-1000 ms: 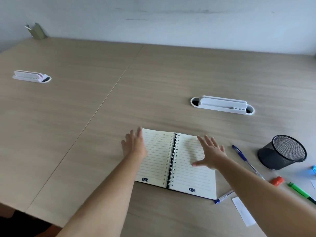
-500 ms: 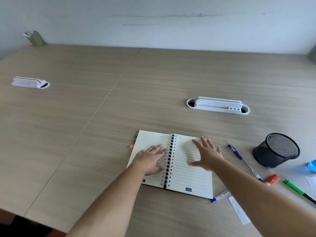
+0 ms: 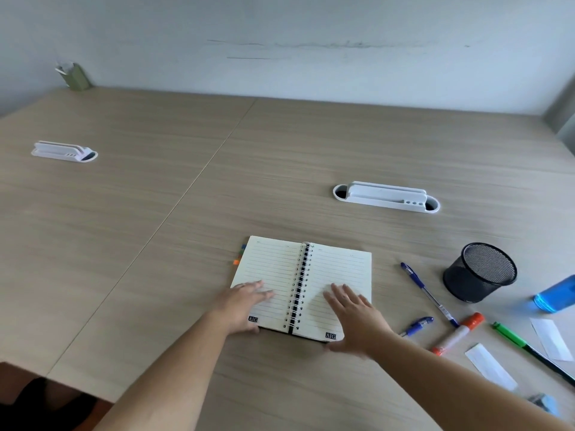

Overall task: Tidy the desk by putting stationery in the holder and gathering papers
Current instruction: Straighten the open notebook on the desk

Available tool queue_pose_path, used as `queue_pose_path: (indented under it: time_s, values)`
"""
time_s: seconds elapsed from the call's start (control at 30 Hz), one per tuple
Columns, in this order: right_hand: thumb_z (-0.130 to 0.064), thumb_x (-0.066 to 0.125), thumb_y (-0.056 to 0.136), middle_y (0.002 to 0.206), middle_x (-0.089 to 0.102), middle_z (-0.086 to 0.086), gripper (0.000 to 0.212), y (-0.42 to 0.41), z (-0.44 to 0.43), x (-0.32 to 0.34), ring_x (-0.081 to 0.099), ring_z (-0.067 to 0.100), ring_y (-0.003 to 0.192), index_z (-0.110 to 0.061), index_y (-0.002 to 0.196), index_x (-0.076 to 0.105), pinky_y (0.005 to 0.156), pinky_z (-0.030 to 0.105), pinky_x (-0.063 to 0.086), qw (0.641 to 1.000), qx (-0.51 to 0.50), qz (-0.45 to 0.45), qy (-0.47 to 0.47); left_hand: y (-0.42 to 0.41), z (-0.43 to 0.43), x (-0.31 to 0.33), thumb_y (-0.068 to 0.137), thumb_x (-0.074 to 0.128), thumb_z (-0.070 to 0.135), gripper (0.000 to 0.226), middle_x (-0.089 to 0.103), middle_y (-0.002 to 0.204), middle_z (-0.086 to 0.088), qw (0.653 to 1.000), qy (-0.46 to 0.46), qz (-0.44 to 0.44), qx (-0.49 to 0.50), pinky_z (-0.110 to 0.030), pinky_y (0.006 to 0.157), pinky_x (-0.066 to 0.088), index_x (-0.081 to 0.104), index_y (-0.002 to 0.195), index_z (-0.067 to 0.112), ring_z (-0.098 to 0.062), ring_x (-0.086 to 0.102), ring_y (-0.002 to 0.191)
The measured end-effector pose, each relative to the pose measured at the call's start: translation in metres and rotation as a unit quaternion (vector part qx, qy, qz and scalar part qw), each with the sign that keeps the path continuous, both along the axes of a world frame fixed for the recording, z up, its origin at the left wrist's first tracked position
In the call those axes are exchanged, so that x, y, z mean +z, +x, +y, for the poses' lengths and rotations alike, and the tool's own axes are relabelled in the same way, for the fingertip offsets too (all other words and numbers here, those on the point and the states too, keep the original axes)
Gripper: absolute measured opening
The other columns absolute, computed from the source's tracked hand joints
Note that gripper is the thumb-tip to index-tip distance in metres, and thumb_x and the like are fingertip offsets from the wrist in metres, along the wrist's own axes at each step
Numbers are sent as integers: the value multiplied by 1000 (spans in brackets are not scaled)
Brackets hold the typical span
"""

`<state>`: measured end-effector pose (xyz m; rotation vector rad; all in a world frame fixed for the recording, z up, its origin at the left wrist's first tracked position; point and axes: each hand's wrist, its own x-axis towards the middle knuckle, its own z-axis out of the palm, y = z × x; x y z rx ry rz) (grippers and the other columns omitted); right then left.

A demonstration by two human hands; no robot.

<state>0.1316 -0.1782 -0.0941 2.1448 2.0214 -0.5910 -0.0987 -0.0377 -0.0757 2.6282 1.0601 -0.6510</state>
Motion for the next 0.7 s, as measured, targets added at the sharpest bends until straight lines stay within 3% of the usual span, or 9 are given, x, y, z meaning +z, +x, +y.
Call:
queue_pose_path:
  time_s: [0.13,0.3,0.5,0.7]
  values:
    - [-57,67,73,161,-5,2,108,13,7,9,-4,24,149,-23,151,0,119,42,20,999,-25,2,-23,17,5,-4,79,73,36,88,11,163,6,999,-9,-23,26,-28,117,25,22,150,39,-12,18,149]
    - [-52,69,74,161,5,-2,101,44,13,11,5,21,149,-24,150,8,104,41,45,997,-73,6,5,50,22,-7,80,73,30,88,9,163,4,998,-26,-39,46,-29,114,29,21,151,36,-12,16,149]
    - [-49,73,72,161,8,0,102,112,72,4,7,21,149,-23,149,12,107,41,42,994,-107,14,-1,133,81,-13,81,74,20,92,6,164,-2,997,-35,-34,61,-29,116,25,16,153,29,-16,14,150]
    - [-47,74,71,161,4,-2,104,129,94,9,4,23,149,-25,150,10,110,45,38,992,-120,23,-11,161,101,-10,77,77,18,99,9,163,-5,999,-22,-4,46,-34,116,30,14,154,25,-18,16,150]
